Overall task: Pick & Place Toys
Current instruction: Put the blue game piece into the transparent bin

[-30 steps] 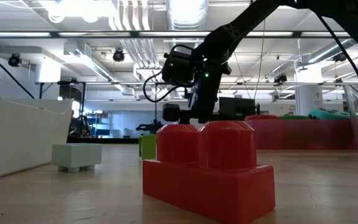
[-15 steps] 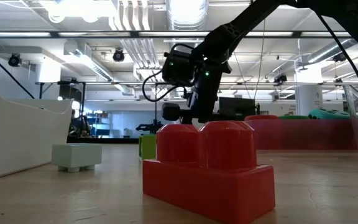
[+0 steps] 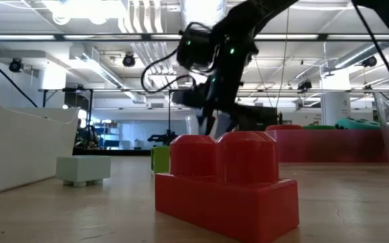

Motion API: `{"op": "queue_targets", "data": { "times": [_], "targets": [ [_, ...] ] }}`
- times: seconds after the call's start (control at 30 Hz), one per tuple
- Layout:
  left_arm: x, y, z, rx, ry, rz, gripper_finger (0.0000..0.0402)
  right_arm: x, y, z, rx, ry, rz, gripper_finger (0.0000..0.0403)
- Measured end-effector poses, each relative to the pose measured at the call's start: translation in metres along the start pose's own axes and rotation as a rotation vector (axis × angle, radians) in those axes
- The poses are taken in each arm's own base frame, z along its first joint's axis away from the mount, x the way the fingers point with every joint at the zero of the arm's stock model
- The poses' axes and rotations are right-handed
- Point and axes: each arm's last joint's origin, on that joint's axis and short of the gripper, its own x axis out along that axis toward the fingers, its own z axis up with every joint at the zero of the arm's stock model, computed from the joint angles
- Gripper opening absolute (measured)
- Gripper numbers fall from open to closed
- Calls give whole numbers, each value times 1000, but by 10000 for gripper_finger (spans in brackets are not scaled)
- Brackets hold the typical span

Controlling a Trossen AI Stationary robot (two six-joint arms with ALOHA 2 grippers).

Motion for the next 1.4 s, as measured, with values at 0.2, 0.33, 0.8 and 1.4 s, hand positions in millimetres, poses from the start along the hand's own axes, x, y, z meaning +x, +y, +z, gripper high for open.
{"op": "queue_targets", "data": {
  "times": [0.2,0.33,0.8,1.4],
  "targets": [
    [0,0,0,10,0,0,399,-62,-3,-14,-172,63,38,128],
    [0,0,0,9,1,1,399,-112,-8,-24,-238,121,161,128],
    [0,1,0,6,-3,9,399,-252,-57,-102,-238,327,290,128],
    [0,1,0,-4,-1,12,399,-245,-62,-234,-254,598,187,128]
  ]
}}
